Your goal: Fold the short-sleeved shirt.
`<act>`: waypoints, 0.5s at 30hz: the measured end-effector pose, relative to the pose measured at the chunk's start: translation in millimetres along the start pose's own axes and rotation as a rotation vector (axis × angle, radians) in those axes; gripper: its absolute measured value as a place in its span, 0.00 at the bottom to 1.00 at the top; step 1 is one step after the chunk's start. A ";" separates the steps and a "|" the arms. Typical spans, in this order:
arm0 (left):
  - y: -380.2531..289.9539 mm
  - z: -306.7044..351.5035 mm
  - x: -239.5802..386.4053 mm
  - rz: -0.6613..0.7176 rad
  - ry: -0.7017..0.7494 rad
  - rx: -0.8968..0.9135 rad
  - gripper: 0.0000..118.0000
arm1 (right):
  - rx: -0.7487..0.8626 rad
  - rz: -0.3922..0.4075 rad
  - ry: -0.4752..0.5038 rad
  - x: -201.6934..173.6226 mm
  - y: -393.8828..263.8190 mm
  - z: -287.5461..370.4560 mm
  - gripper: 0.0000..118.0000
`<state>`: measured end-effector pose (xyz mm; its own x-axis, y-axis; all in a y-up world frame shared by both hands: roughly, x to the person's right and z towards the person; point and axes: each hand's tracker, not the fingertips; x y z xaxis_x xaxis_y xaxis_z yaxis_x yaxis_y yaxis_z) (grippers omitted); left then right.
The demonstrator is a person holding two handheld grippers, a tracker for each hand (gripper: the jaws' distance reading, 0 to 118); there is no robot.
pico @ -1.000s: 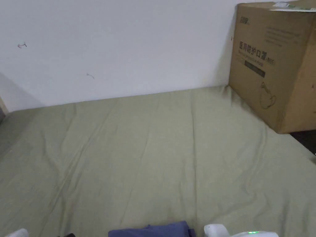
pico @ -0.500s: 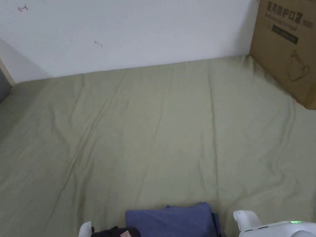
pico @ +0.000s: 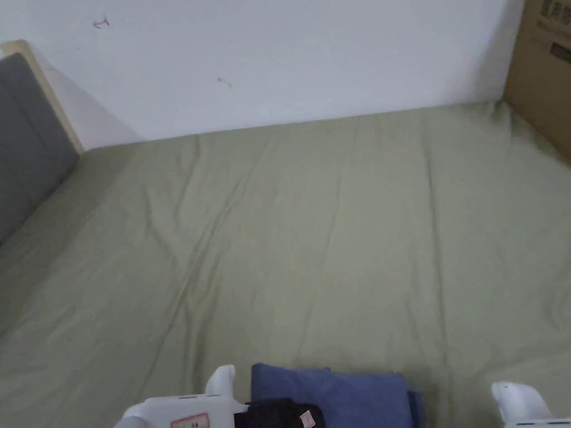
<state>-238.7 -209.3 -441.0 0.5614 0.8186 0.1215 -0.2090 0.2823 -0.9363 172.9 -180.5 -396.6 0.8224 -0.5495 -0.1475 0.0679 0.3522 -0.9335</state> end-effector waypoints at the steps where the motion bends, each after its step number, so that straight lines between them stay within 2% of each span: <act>1: 5.8 21.8 3.8 -0.021 0.042 0.003 0.22 | 0.012 0.042 -0.024 -7.1 0.1 6.1 0.00; 4: 31.8 98.7 5.1 -0.078 0.308 -0.010 0.22 | 0.056 0.131 -0.052 -25.5 -1.8 24.4 0.00; 8: 63.8 175.7 -7.0 -0.175 0.799 -0.083 0.22 | 0.062 0.124 -0.041 -38.6 -4.4 39.5 0.00; 10: 74.4 197.2 -15.0 -0.218 1.000 -0.125 0.22 | 0.061 0.116 -0.046 -41.3 -5.8 42.2 0.00; 12: 83.3 212.6 -32.7 -0.229 1.164 -0.147 0.22 | 0.061 0.124 -0.064 -46.0 -6.5 43.9 0.00; 15: 92.7 232.4 -62.5 -0.170 1.244 -0.142 0.22 | 0.056 0.134 -0.112 -47.2 -8.2 42.1 0.00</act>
<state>-479.3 -118.1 -458.8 0.9605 -0.2679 -0.0756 -0.0159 0.2184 -0.9757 157.3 -125.5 -368.1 0.8839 -0.4080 -0.2287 -0.0177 0.4594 -0.8880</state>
